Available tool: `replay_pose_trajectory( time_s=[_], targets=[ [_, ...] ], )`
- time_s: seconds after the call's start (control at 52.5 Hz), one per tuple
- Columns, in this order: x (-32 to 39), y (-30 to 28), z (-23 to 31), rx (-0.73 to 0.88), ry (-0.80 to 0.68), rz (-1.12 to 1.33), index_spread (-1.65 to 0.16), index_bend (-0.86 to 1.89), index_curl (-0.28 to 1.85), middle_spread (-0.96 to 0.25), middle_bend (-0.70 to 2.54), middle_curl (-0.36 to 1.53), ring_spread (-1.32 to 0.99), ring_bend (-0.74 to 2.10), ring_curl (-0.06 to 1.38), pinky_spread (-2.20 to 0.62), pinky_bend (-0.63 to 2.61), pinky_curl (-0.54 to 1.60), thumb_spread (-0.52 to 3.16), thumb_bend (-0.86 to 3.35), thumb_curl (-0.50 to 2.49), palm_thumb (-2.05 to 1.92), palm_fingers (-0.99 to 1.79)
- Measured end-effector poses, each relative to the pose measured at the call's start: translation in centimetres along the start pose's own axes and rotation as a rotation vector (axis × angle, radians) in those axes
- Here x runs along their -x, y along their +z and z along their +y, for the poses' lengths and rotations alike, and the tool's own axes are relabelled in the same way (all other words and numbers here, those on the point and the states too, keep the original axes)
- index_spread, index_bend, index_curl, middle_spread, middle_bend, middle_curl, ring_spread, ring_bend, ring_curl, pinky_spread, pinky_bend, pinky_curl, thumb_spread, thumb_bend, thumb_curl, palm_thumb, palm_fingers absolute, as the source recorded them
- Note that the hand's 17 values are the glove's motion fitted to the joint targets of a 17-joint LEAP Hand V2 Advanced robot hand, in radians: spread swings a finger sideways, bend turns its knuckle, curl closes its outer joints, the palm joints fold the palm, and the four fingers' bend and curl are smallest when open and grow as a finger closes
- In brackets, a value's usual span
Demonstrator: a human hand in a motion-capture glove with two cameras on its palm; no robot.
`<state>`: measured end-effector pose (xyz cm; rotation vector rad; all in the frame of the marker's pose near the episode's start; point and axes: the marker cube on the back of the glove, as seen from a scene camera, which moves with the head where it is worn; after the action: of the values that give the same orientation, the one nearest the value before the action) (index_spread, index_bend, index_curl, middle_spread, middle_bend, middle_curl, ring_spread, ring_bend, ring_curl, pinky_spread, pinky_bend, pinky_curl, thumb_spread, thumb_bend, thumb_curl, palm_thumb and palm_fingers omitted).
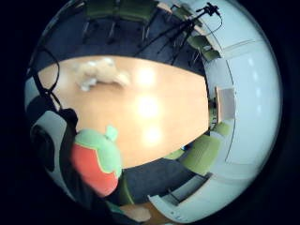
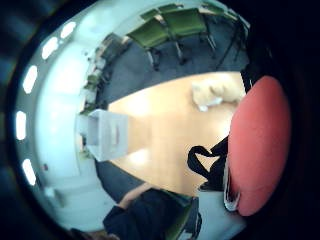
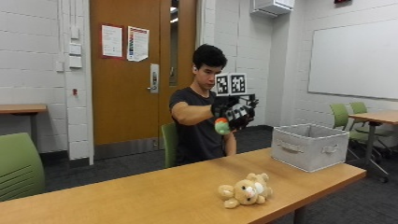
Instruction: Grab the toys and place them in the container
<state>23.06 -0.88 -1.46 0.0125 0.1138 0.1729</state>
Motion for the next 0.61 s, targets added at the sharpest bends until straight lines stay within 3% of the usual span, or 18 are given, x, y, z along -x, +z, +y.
replay_pose_trajectory(
  time_s=[0.133, 0.267, 0.438, 0.609],
  targets=[
    [5.6, -4.4, -1.6, -0.069, -0.084, 0.024, -0.55, 0.16, 1.31, -0.41, 0.84, 0.79, -0.43, 1.2, 0.5, -0.45, 0.92, 0.41, 0.6, 0.22, 0.81, 0.64, 1.06],
    [17.1, -8.5, -3.1, -0.137, -0.229, 0.015, -0.56, 0.16, 1.37, -0.41, 0.84, 0.81, -0.43, 1.19, 0.51, -0.45, 0.91, 0.41, 0.57, 0.22, 0.87, 0.63, 1.06],
    [27.6, -9.6, -2.9, -0.16, -0.386, 0.015, -0.56, 0.16, 1.43, -0.41, 0.83, 0.83, -0.43, 1.19, 0.52, -0.45, 0.92, 0.41, 0.55, 0.22, 0.94, 0.61, 1.06],
    [38.7, -10.1, -1.5, -0.126, -0.58, -0.144, -0.56, 0.15, 1.47, -0.41, 0.82, 0.84, -0.43, 1.19, 0.52, -0.45, 0.92, 0.41, 0.54, 0.23, 1.01, 0.6, 1.06]
  ],
)
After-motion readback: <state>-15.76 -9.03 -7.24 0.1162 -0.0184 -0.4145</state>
